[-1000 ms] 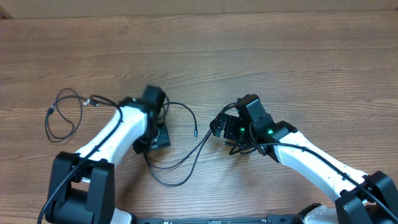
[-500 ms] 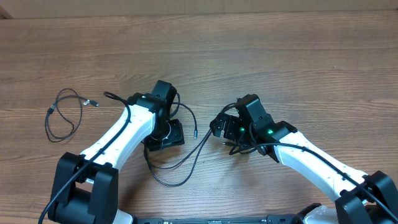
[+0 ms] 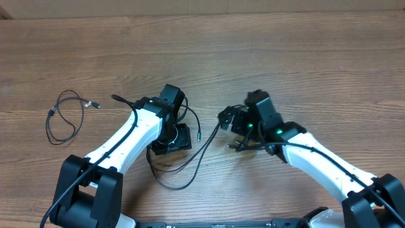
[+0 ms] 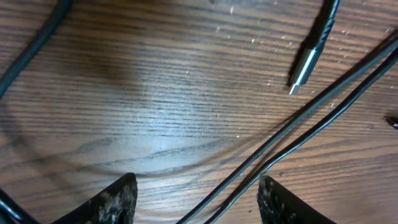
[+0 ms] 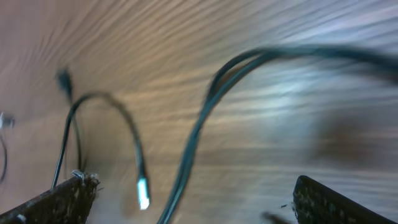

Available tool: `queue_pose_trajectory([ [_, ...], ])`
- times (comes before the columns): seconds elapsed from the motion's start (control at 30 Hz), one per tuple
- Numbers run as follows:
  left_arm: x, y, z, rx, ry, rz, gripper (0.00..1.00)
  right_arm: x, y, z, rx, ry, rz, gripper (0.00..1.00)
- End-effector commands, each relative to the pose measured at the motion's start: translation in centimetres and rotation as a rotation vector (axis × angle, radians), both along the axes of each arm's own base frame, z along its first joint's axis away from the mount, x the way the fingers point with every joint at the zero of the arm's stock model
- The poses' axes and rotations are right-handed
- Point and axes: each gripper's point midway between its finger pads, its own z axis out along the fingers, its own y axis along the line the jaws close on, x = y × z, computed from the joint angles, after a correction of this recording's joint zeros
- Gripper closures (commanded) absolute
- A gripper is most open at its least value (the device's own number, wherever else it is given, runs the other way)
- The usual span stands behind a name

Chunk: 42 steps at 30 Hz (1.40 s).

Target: Untangle cables

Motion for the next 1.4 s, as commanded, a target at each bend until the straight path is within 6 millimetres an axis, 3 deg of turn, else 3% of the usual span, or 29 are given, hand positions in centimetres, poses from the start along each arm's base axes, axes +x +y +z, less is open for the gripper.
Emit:
queue_pose_trajectory([
  [0.0, -0.1, -0.4, -0.2, -0.009, -0.001, -0.006, 0.37, 2.1, -5.6, -0.6, -0.090, -0.016, -0.173, 0.00],
  [0.17, 0.0, -0.3, -0.2, -0.002, -0.005, -0.007, 0.36, 2.8, -11.8, -1.3, -0.188, 0.010, -0.350, 0.00],
  [0.3, 0.1, 0.0, -0.2, 0.015, -0.012, -0.007, 0.34, 2.5, -14.0, -1.7, -0.200, 0.046, -0.407, 0.00],
  [0.47, 0.3, 0.0, -0.2, 0.014, -0.023, -0.007, 0.32, 2.5, -14.8, -1.7, -0.204, 0.052, -0.429, 0.00],
  [0.57, 0.5, -0.1, -0.2, 0.011, -0.029, -0.006, 0.18, 2.5, -14.8, -1.7, -0.204, 0.051, -0.429, 0.00],
  [0.93, 1.5, -0.5, -0.2, -0.005, -0.063, 0.036, 0.22, 2.5, -14.8, -1.7, -0.204, 0.051, -0.429, 0.00],
  [1.03, 1.8, -0.3, -0.2, 0.007, -0.075, 0.038, 0.32, 2.5, -14.8, -1.7, -0.204, 0.051, -0.429, 0.00],
  [1.1, 2.1, 0.2, -0.3, 0.039, -0.094, 0.040, 0.47, 2.5, -14.8, -1.7, -0.204, 0.051, -0.429, 0.00],
  [1.13, 2.3, 0.4, -0.3, 0.052, -0.104, 0.041, 0.62, 2.5, -14.8, -1.7, -0.204, 0.051, -0.429, 0.00],
  [1.17, 2.6, 0.5, -0.3, 0.058, -0.115, 0.039, 0.96, 2.5, -14.8, -1.7, -0.204, 0.051, -0.429, 0.00],
  [1.33, 3.1, 0.8, 0.3, 0.021, -0.104, 0.067, 0.96, 2.5, -14.8, -1.7, -0.204, 0.051, -0.429, 0.00],
  [1.37, 3.1, 1.3, 0.4, 0.031, -0.096, 0.077, 0.87, 2.5, -14.8, -1.7, -0.204, 0.051, -0.429, 0.00],
])
